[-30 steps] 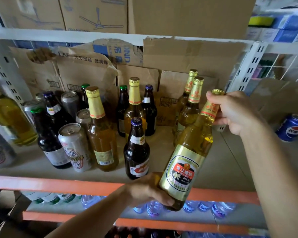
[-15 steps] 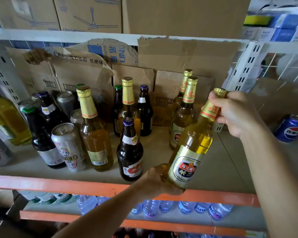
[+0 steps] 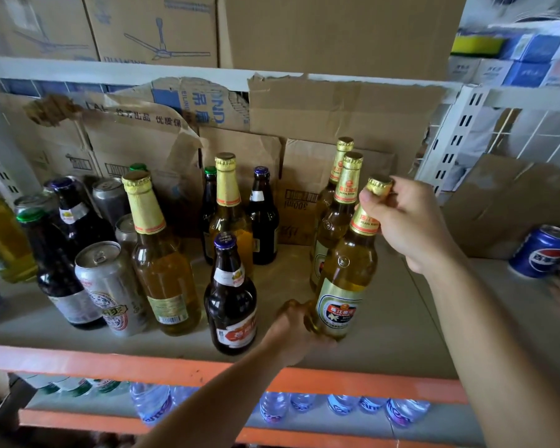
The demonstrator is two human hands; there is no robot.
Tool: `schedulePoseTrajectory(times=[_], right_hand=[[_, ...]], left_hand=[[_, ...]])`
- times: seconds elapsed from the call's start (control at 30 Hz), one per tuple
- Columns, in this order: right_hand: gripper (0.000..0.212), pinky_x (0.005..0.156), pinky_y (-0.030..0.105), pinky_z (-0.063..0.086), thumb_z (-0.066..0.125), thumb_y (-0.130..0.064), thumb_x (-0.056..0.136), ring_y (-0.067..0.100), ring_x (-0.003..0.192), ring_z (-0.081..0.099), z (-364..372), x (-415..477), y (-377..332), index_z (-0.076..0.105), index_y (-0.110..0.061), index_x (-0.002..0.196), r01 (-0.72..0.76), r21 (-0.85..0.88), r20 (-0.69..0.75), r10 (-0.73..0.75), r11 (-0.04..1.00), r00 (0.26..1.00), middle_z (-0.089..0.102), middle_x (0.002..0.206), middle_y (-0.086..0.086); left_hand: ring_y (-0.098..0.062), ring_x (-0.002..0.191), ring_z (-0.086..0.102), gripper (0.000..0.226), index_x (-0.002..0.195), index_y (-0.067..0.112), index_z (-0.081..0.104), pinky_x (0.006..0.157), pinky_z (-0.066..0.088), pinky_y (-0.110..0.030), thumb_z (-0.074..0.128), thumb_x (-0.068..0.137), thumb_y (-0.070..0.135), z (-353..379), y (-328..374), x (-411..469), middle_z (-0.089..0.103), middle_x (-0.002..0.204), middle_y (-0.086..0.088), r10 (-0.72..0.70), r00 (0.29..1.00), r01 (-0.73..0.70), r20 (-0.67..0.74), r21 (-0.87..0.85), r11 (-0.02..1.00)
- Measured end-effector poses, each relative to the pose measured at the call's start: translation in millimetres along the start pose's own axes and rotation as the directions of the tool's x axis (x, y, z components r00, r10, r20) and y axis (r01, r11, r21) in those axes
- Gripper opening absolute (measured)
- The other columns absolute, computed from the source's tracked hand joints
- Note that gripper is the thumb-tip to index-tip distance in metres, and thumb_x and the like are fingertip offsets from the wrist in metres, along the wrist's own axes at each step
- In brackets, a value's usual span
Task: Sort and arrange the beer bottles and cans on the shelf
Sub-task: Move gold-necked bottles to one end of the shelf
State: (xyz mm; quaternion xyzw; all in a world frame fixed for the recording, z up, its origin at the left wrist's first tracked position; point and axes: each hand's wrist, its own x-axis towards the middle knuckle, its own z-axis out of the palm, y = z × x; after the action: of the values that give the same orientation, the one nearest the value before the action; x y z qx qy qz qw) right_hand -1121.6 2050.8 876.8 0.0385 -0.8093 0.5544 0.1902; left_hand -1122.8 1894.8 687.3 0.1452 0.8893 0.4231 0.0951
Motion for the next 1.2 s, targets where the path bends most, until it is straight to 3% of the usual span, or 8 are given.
schedulePoseTrajectory(times=[0.17,0.3,0.53,0.7,0.83,0.97,1.1,1.2], right_hand=[[0.011,0.083,0.036,0.054,0.066,-0.016,0.091,0.012,0.091,0.067,4,1,3,0.065,-0.026,0.095,0.059,-0.031,0.042,-0.058,0.998,0.997,0.071,0.097,-0.003],[0.011,0.087,0.046,0.055,0.068,-0.017,0.089,0.020,0.094,0.068,9,0,3,0.068,-0.016,0.100,0.084,-0.059,0.065,-0.080,0.995,0.995,0.073,0.099,0.003],[0.014,0.087,0.041,0.054,0.067,-0.016,0.090,0.015,0.094,0.068,8,0,6,0.065,-0.028,0.096,0.087,-0.040,0.058,-0.084,0.995,0.995,0.072,0.099,-0.002],[0.012,0.090,0.043,0.053,0.065,-0.018,0.092,0.018,0.098,0.067,10,2,8,0.064,-0.022,0.103,0.083,-0.052,0.055,-0.081,0.995,0.995,0.071,0.103,0.000],[0.013,0.088,0.035,0.052,0.063,-0.021,0.093,0.012,0.099,0.065,11,2,6,0.061,-0.026,0.104,0.068,-0.062,0.072,-0.064,0.996,0.995,0.069,0.103,-0.005],[0.012,0.092,0.041,0.052,0.062,-0.024,0.093,0.011,0.097,0.065,11,0,5,0.060,-0.027,0.105,0.055,-0.078,0.067,-0.049,0.995,0.997,0.068,0.102,-0.009],[0.037,0.093,0.045,0.053,0.070,-0.029,0.087,0.016,0.102,0.065,13,-3,11,0.057,-0.022,0.121,0.051,-0.139,-0.042,-0.057,0.989,0.997,0.068,0.112,-0.002],[0.051,0.084,0.020,0.054,0.072,-0.024,0.086,0.013,0.099,0.063,18,-11,1,0.052,-0.010,0.130,0.159,-0.175,-0.317,-0.208,0.972,0.925,0.065,0.117,0.007]], left_hand=[[-0.011,0.087,0.067,0.067,0.103,0.027,0.070,0.075,0.056,-0.025,0.072,0.043,0.059,4,4,7,0.069,0.095,0.001,-0.045,0.999,0.044,-0.016,-0.014,0.999],[0.011,0.066,0.058,0.045,0.100,0.020,0.073,0.062,0.047,-0.007,0.086,0.058,0.034,0,5,6,0.074,0.091,0.001,-0.028,1.000,0.028,0.004,-0.035,0.999],[-0.007,0.088,0.067,0.059,0.105,0.027,0.070,0.078,0.057,-0.029,0.081,0.051,0.047,3,6,10,0.073,0.097,0.005,-0.044,0.999,0.043,-0.031,-0.020,0.999],[-0.011,0.093,0.066,0.065,0.105,0.029,0.070,0.079,0.056,-0.029,0.078,0.045,0.055,2,6,15,0.071,0.099,0.004,-0.073,0.997,0.073,-0.024,0.012,0.997],[-0.011,0.094,0.068,0.062,0.106,0.028,0.069,0.082,0.056,-0.031,0.086,0.049,0.044,2,8,17,0.074,0.098,0.004,-0.094,0.995,0.094,0.020,-0.015,0.995],[-0.019,0.105,0.065,0.079,0.120,0.027,0.058,0.089,0.055,-0.033,0.084,0.049,0.050,4,6,14,0.067,0.115,-0.001,-0.108,0.993,0.107,0.040,0.010,0.994],[-0.022,0.094,0.058,0.051,0.116,0.013,0.053,0.074,0.042,-0.024,0.073,0.076,0.040,-8,10,-16,0.059,0.110,-0.007,-0.101,0.994,0.098,0.044,0.066,0.993],[-0.016,0.078,0.055,0.040,0.112,0.015,0.056,0.069,0.044,-0.026,0.067,0.082,0.040,-18,7,-42,0.057,0.093,-0.001,-0.064,0.994,0.058,0.085,0.070,0.996]])
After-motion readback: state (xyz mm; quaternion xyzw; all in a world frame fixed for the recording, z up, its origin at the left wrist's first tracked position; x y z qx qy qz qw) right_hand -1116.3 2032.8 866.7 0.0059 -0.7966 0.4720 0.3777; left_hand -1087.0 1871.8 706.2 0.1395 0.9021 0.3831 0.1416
